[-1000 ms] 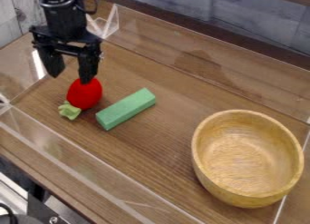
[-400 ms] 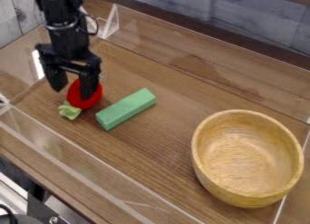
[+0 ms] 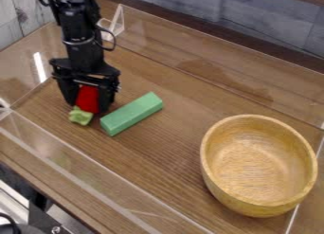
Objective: Move the red fruit to the right
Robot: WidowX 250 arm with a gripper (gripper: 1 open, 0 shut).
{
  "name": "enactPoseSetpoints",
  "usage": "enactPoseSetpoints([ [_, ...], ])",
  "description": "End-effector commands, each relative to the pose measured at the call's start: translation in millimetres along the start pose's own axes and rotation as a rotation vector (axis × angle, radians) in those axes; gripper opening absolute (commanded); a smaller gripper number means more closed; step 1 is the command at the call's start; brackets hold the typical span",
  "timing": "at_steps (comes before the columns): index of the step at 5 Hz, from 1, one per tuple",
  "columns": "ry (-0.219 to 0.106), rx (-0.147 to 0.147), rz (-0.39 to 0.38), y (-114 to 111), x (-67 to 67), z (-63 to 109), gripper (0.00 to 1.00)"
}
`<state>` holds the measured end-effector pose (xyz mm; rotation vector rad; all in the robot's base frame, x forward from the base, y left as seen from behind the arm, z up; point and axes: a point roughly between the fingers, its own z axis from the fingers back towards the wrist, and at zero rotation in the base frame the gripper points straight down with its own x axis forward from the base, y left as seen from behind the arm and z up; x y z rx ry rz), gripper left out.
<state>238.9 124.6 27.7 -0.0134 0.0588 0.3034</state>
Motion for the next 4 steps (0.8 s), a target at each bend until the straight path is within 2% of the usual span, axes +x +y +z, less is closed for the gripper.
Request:
enactPoseSetpoints([
  [1, -0.039, 0.002, -0.010, 10.1, 16.0, 13.7, 1.00],
  [2, -0.037, -0.003, -0.016, 21.5, 22.5, 17.8, 1.00],
  [4, -0.011, -0.021, -0.083, 15.6, 25.1, 21.8, 1.00],
])
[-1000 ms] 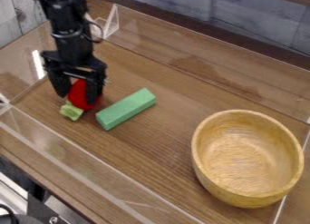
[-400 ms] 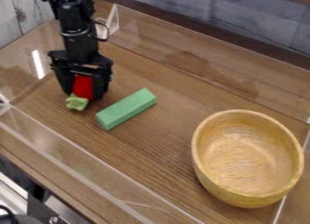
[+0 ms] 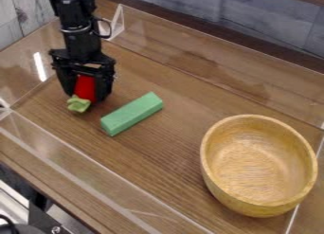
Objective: Move the red fruit to the right
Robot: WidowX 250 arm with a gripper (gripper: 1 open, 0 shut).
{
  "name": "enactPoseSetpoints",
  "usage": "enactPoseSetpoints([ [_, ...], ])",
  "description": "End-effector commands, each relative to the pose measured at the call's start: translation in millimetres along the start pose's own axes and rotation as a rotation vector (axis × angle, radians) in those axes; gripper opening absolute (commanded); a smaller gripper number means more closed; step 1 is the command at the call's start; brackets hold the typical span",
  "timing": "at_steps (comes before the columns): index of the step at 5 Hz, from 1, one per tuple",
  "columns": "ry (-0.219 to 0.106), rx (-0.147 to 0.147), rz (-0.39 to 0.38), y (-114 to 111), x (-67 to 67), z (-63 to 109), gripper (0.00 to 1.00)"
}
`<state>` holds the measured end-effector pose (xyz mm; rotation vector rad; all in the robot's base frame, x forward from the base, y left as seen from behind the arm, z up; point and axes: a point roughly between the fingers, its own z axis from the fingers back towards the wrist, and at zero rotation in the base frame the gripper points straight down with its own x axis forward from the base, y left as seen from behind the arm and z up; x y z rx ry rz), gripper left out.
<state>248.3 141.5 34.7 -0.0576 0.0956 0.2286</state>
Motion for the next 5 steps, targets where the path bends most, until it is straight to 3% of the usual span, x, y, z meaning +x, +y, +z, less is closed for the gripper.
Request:
enactPoseSetpoints([
  [1, -0.039, 0.006, -0.032, -0.5, 1.0, 13.8, 1.00],
  [2, -0.031, -0.006, -0.047, -1.4, -7.9, 14.8, 1.00],
  [4, -0.035, -0.026, 0.010, 13.9, -3.5, 21.1, 1.00],
  [5, -0.040, -0.030, 0.058, 8.0, 4.3, 18.3, 0.00],
])
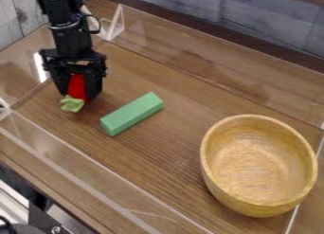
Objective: Move the red fruit to the right
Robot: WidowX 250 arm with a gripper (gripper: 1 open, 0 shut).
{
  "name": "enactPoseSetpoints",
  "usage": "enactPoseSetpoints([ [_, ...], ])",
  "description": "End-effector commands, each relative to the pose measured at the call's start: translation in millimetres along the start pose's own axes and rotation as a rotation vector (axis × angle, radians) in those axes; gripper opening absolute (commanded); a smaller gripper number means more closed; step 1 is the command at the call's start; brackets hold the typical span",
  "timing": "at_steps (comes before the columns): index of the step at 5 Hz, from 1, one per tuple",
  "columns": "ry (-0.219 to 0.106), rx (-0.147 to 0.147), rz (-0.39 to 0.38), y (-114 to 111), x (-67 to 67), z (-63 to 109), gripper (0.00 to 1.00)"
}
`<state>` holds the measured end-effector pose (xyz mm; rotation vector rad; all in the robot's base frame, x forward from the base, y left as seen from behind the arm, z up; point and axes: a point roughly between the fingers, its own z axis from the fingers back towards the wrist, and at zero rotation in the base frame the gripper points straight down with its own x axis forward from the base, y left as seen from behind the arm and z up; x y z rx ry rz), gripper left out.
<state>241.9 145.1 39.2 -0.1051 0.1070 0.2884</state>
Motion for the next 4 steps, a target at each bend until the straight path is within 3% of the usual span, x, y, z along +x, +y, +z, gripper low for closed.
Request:
enactPoseSetpoints([
  [1, -0.082, 0.003, 0.046, -17.9, 8.1, 30.3, 0.00],
  [2, -0.113, -0.011, 0.019, -56.4, 11.7, 45.3, 0.00],
  [3, -0.117, -0.011, -0.128, -110.5, 29.0, 48.1, 0.00],
  [4, -0.109, 0.002, -0.238, -164.0, 37.5, 36.0, 0.00],
])
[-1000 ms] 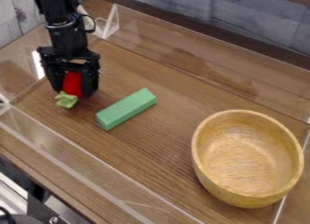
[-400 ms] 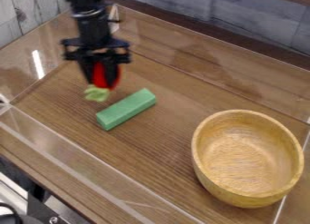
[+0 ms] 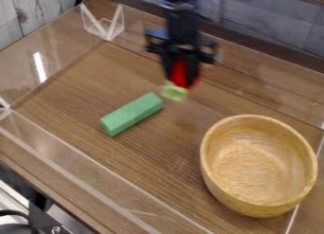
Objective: Move the red fruit to the right
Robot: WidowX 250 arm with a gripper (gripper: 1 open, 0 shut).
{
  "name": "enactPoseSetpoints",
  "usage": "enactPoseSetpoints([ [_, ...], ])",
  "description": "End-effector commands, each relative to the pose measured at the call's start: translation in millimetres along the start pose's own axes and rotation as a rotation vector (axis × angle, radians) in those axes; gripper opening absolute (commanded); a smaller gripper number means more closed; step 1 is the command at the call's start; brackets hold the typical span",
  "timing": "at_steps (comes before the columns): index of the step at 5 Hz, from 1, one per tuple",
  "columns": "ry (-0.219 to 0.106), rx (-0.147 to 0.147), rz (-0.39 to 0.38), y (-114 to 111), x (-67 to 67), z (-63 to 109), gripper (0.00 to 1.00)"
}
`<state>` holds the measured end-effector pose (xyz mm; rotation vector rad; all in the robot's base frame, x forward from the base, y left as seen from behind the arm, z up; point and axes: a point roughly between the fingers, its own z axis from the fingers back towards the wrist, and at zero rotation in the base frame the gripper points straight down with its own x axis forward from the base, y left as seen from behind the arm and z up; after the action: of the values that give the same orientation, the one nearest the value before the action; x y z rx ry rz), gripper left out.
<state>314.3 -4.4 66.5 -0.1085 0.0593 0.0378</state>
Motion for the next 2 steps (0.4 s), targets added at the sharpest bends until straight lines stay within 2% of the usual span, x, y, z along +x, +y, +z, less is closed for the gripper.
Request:
enactPoseSetpoints([
  [1, -0.075, 0.022, 0.001, -29.9, 25.3, 14.2, 0.00],
  [2, -0.073, 0.035, 0.002, -46.9, 29.7, 11.0, 0.00],
])
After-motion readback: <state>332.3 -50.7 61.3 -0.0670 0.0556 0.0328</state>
